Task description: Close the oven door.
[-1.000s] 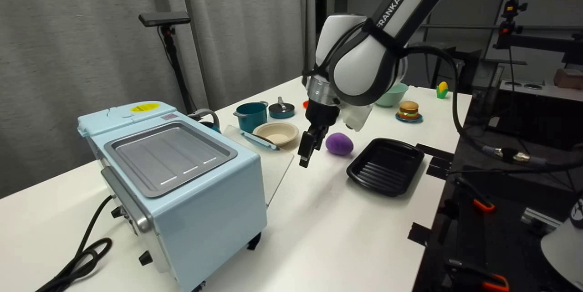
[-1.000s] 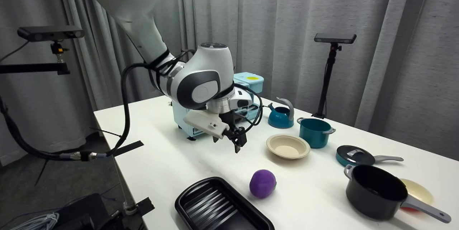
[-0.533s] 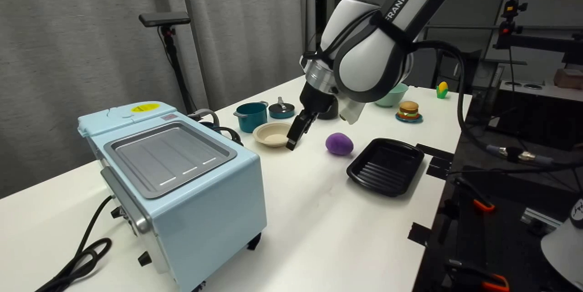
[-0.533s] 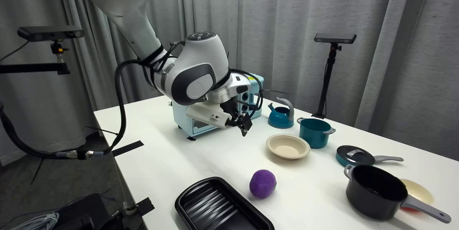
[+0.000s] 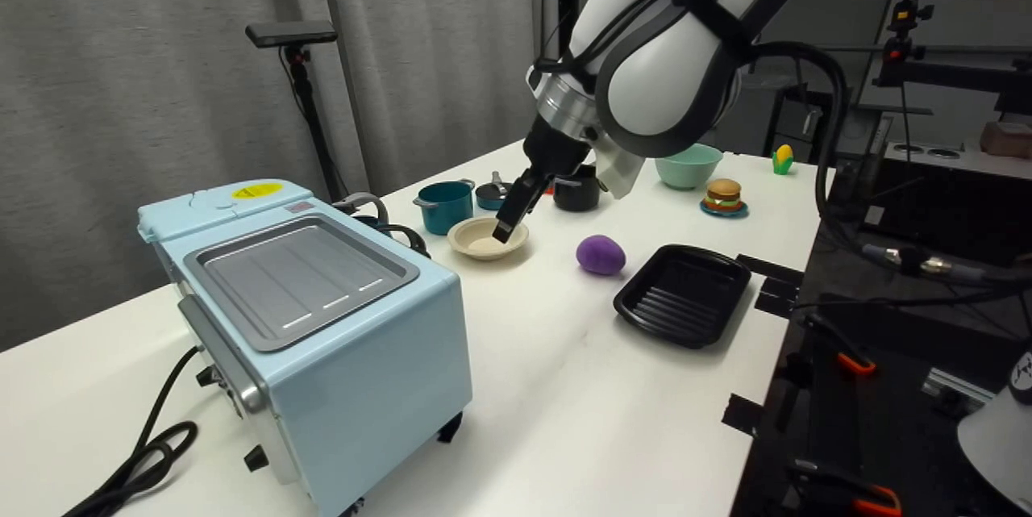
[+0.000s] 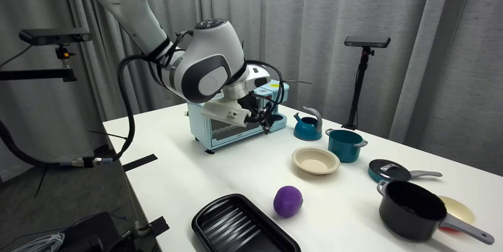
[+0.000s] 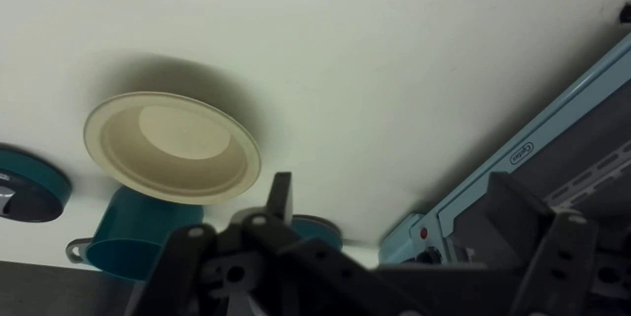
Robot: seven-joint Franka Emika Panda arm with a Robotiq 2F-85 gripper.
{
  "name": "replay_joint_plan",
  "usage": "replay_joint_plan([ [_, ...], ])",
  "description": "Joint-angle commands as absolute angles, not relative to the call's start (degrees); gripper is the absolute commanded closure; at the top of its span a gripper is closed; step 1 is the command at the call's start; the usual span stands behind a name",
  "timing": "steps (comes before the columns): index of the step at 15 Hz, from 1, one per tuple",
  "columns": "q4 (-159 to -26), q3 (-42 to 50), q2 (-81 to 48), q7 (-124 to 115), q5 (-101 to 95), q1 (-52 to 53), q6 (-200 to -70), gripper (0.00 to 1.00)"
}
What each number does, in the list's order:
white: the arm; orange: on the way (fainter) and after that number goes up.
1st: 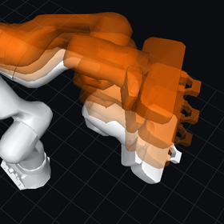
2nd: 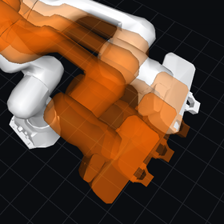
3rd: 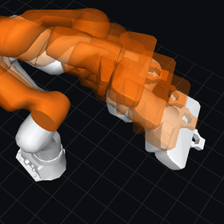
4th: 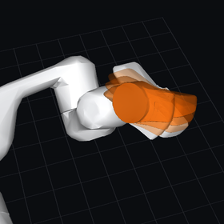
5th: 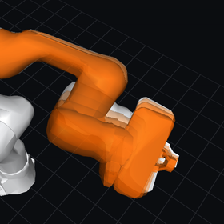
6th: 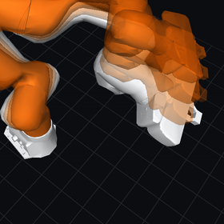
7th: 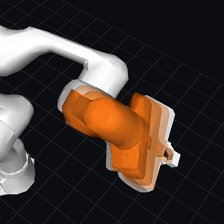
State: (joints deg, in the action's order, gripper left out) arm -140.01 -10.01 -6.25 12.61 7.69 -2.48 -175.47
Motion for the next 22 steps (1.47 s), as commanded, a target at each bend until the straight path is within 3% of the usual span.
replay_joint_plan([
  [1,-142.1,-10.5,-1.92,13.8,8.14,-2.77,-174.16,0.0],
  [22,-142.86,-8.76,-1.79,10.89,3.69,-1.62,-174.23,0.0],
])
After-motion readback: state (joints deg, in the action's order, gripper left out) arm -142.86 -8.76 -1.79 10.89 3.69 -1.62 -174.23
